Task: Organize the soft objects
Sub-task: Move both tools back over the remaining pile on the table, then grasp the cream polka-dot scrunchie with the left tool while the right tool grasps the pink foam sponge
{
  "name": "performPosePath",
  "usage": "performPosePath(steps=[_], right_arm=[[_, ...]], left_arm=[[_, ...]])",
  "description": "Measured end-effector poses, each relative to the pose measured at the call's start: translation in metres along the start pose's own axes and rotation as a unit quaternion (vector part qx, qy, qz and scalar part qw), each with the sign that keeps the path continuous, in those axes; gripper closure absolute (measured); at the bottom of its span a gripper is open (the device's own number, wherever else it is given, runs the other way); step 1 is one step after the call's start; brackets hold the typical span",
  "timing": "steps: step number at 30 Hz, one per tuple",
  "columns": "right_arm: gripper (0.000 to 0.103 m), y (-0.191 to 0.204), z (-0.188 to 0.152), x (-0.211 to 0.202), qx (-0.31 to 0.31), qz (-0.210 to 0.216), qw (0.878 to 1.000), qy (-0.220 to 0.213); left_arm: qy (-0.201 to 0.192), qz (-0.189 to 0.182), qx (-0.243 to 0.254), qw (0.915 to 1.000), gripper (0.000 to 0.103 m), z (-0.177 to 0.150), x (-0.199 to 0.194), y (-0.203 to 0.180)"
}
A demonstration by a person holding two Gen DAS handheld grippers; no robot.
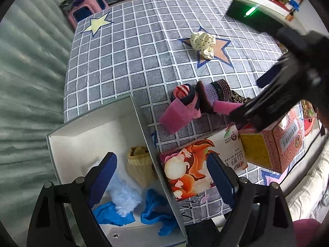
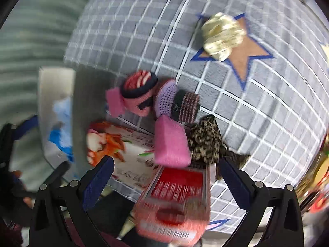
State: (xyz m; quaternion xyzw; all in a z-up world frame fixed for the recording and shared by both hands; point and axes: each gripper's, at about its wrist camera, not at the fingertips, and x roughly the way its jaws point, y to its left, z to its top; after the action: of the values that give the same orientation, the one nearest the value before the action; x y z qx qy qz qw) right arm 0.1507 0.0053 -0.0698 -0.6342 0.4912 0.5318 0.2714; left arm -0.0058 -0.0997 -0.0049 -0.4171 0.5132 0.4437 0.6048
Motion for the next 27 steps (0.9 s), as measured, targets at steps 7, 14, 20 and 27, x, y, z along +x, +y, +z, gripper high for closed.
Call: performPosePath(steps=[7,14,20,27], right_arm=[[0.000,0.006,0.034,0.068,-0.079,-0.053,0.989,0.115],[0.000,-0.053,0.029,0.072,-0.020,-0.035,0.995,0.087],[0.000,-0.120,0.012,0.053,0.058,-0.048,0.997,0.028],[0.000,-0.218,-0.031,0.037,0.204,-0.052,0.977,-0.033]], left_arm=[[0.014,0.007,-0.018,0.9997,0.012,0.010,0.005,0.000],[0.017,0.003,-0.005,0.9998,0.012,0.045,0.012,-0.011],[0.013,-0.004,0.025,0.9996,0.012,0.086,0.023,-0.039],[0.020,-0.016,0.034,0.9991,0.012,0.144,0.052,-0.072]])
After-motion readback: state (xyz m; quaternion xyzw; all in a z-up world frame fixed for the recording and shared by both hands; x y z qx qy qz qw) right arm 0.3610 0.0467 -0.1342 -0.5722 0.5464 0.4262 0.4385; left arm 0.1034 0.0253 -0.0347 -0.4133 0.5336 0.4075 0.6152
